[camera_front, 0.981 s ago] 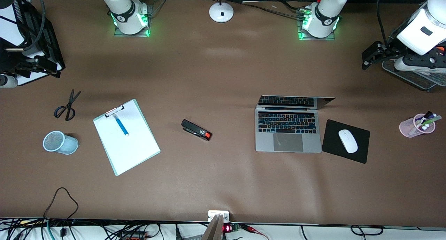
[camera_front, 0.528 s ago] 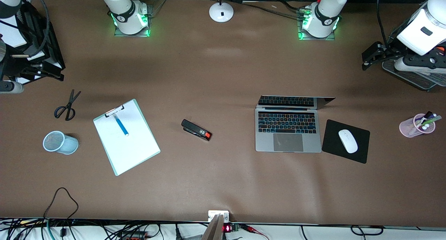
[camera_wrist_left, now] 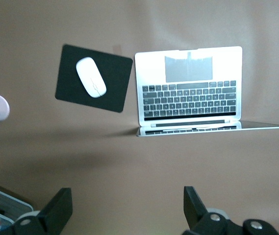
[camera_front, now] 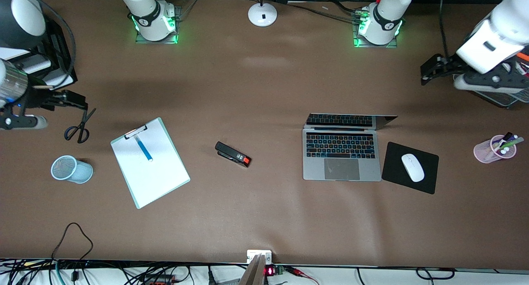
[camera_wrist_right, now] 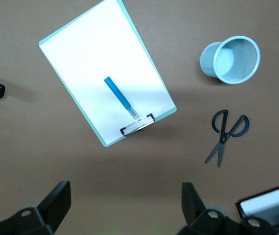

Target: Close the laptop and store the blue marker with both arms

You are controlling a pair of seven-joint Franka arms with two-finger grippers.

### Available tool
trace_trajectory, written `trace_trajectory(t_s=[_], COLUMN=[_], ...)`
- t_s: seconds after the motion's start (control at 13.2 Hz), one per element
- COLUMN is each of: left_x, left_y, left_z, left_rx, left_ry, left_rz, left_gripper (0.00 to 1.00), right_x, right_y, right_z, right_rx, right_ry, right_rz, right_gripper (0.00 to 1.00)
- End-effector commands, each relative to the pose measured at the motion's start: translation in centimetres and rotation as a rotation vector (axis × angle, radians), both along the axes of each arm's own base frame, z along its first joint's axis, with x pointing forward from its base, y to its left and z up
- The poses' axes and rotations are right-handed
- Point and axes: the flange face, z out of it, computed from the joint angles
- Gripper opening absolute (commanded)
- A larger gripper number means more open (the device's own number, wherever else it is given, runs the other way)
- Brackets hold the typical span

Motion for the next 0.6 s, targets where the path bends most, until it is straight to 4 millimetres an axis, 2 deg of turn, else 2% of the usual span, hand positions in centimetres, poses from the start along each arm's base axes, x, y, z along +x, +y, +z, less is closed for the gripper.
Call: trace_trajectory(t_s=[0.0, 0.15, 0.23, 0.38, 0.53], left_x=[-0.5, -1.1, -1.5, -2.3, -3.2], left_y=[-1.7, -2.1, -3.1, -4.6, -7.6], left_z=[-2.4, -4.4, -5.2, -7.2, -9.7], left_rx=[-0.003, 0.009, 0.016, 0.034, 0.058], left_ry=[0.027, 0.069, 0.087, 0.127, 0.155], left_rz=[0.050, 0.069, 0.059, 0.072, 0.088], left_gripper=[1.00, 1.00, 1.00, 1.00, 1.00], right_x=[1.5, 2.7, 3.4, 4.8, 5.9], right_y=[1.4, 1.8, 2.1, 3.8, 5.0], right_z=[-2.2, -4.8, -6.1, -8.8, -11.5], right_rx=[0.001, 0.002, 0.001, -0.001, -0.004], right_ry=[-0.007, -0.004, -0.013, -0.042, -0.054], right_rz=[0.060, 0.076, 0.081, 0.109, 0.129], right_gripper=[1.00, 1.00, 1.00, 1.00, 1.00])
